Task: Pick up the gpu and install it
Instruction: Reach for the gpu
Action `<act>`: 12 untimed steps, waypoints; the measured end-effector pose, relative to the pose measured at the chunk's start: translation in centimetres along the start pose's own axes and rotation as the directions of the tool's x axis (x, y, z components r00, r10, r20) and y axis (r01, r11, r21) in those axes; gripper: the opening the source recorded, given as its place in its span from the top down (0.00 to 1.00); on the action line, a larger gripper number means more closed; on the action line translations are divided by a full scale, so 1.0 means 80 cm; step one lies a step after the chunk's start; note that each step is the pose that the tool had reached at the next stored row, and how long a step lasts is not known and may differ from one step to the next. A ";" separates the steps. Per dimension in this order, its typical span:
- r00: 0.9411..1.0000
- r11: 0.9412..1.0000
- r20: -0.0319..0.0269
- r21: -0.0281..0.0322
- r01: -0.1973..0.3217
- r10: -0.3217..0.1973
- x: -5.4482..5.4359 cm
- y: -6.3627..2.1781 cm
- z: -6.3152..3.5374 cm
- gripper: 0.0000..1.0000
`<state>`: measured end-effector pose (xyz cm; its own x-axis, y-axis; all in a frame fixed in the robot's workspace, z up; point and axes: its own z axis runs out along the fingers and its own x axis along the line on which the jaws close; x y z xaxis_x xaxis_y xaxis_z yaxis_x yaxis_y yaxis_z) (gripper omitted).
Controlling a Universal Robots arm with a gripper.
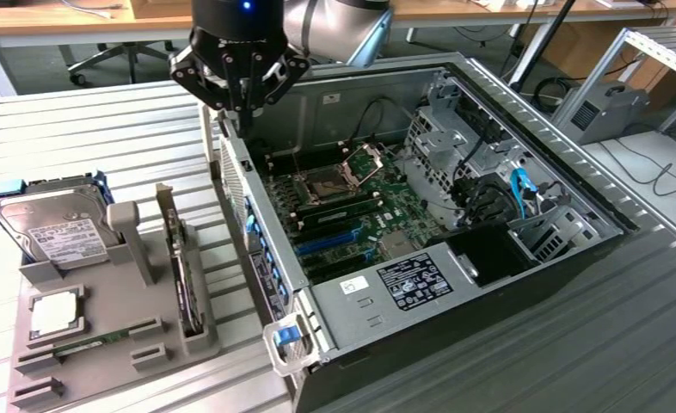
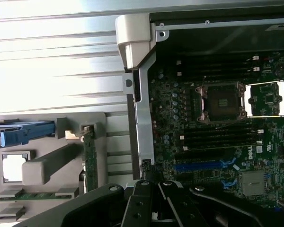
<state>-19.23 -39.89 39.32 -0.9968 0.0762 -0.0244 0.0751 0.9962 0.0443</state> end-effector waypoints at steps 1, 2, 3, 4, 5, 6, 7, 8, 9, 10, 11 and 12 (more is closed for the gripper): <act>1.000 1.000 0.000 0.000 0.000 0.000 0.000 0.000 0.000 0.89; 1.000 1.000 0.000 0.000 0.000 0.000 0.001 0.000 0.000 0.89; 1.000 1.000 0.000 0.000 0.000 0.000 0.002 0.000 0.000 0.89; 1.000 1.000 0.000 0.000 0.000 0.000 0.002 0.000 0.000 0.89; 1.000 1.000 0.000 0.000 0.000 0.000 0.003 0.000 0.000 0.89; 1.000 1.000 0.000 0.000 0.000 0.000 0.003 0.000 0.000 0.89; 1.000 1.000 0.000 0.000 0.000 0.000 0.004 0.000 0.000 0.89; 1.000 1.000 0.000 0.000 0.000 0.000 0.004 0.000 0.000 0.89; 1.000 1.000 0.000 0.000 0.000 0.000 0.005 0.000 0.000 0.89; 1.000 1.000 0.000 0.000 0.000 0.000 0.005 0.000 0.000 0.89; 1.000 1.000 0.000 0.000 0.000 0.000 0.006 0.000 0.000 0.89; 1.000 1.000 0.000 0.000 0.000 0.000 0.006 -0.001 0.000 0.89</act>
<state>-19.74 -39.89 39.31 -0.9968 0.0762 -0.0245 0.0751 0.9962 0.0444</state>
